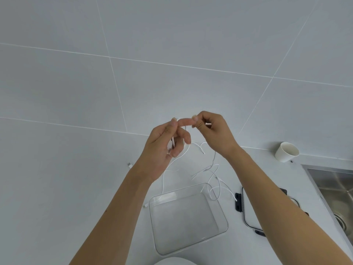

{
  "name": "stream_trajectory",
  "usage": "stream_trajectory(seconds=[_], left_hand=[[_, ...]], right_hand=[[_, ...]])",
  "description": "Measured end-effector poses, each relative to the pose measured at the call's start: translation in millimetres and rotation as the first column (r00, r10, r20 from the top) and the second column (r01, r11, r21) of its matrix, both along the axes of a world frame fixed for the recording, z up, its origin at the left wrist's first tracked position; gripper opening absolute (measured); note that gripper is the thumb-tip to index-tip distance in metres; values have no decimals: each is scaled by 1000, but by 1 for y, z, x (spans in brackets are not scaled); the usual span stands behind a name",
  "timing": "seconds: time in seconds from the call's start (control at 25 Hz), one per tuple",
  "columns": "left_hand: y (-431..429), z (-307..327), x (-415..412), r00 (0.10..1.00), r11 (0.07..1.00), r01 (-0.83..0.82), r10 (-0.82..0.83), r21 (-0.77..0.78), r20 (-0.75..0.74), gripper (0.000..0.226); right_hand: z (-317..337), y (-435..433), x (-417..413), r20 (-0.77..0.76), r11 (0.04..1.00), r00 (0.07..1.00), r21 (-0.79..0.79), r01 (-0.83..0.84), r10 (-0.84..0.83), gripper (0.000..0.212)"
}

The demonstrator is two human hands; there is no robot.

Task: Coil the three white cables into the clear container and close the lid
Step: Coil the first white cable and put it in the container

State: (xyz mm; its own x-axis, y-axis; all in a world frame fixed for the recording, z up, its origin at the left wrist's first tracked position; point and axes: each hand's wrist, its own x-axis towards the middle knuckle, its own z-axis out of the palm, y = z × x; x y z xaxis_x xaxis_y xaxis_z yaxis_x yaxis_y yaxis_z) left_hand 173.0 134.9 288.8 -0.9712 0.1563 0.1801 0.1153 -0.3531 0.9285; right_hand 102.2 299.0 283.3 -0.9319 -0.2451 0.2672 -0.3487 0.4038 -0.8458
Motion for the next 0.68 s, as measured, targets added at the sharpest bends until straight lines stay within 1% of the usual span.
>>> stream_trajectory(seconds=[0.2, 0.36, 0.44, 0.48, 0.56, 0.64, 0.68], left_hand=[[-5, 8, -13, 998, 995, -46, 49, 85, -31, 37], [-8, 6, -28, 995, 973, -85, 93, 213, -25, 33], [-9, 4, -36, 991, 965, -119, 128, 232, -25, 30], [-9, 2, -39, 989, 967, -134, 144, 215, -30, 28], [-10, -2, -45, 984, 978, -167, 174, 129, -48, 24], [-8, -8, -48, 974, 977, -213, 211, -16, -83, 26], [-7, -10, -49, 967, 965, -239, 227, -110, -113, 32]], right_hand=[[-21, 3, 6, 49, 998, 999, 59, -18, 15, 31], [-33, 3, 19, 111, 986, 990, 135, -96, 82, 31], [-34, 4, 28, 128, 975, 987, 188, -118, 95, 32], [-33, 5, 33, 124, 969, 987, 213, -126, 101, 33], [-28, 5, 40, 100, 956, 986, 250, -154, 133, 34], [-22, 5, 43, 73, 943, 981, 271, -194, 181, 38], [-18, 6, 42, 66, 936, 978, 282, -209, 199, 38]])
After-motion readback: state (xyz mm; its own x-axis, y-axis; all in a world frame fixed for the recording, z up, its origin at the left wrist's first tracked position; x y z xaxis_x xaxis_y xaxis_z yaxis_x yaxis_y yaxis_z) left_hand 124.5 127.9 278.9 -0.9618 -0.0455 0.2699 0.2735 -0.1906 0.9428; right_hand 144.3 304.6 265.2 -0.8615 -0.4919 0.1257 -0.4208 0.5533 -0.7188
